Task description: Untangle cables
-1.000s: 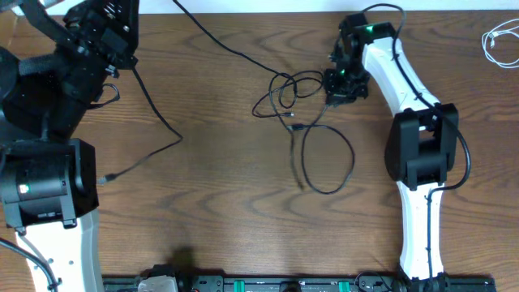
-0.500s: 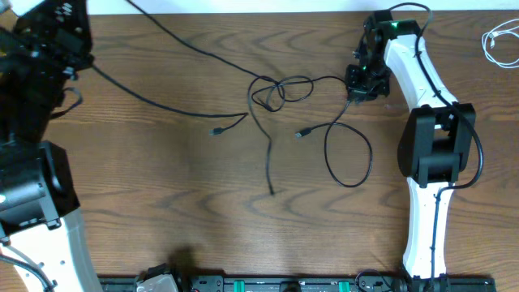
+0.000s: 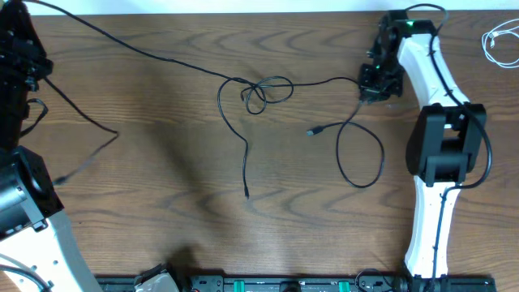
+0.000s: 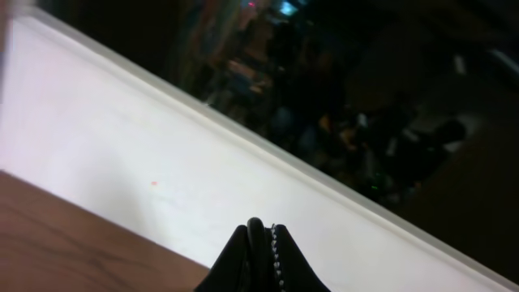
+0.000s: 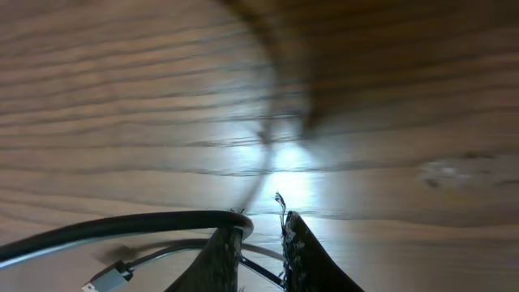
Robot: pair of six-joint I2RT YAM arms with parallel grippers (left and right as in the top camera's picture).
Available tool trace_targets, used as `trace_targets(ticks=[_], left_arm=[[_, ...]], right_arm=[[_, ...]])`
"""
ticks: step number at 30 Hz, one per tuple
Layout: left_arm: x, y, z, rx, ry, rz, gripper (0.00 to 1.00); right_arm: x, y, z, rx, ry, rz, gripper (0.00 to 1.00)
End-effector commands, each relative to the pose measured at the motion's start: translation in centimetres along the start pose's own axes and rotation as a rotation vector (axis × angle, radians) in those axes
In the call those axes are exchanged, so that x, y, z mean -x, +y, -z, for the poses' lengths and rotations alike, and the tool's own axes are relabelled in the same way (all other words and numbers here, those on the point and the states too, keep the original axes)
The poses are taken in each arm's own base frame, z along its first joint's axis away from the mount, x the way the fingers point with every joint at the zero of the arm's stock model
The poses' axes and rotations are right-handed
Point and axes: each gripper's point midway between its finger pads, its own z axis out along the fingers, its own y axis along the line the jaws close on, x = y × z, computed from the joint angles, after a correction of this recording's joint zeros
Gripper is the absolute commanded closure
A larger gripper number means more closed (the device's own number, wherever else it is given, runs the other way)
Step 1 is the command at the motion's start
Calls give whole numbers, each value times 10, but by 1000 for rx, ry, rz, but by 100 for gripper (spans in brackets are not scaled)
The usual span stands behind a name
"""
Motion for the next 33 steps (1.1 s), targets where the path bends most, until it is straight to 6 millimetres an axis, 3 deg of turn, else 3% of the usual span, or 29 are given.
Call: trace_targets(ticks=[1, 8, 13, 16, 19, 22, 27, 33], left_arm=[[24, 5, 13, 87, -93, -60, 93], [28, 39, 18, 274, -136, -63, 93], [26, 45, 14, 290, -127, -58, 93], [24, 46, 12, 291, -119, -55, 93], [20, 42, 8, 275, -107, -55, 93], [16, 36, 5, 257, -96, -55, 92], [12, 28, 4, 217, -77, -55, 92], [-6, -7, -3, 37, 13, -48, 93]], right_arm=[[2, -22, -3, -28, 8, -37, 86], [6, -41, 1, -26, 4, -87, 85], [13, -67, 5, -34, -17, -161, 86], [17, -85, 9, -29, -30, -211, 91], [18, -89, 11, 5, -28, -210, 98], [17, -73, 10, 65, -20, -142, 99], [15, -29, 6, 141, -17, 8, 97], [6, 34, -5, 150, -26, 183, 89]])
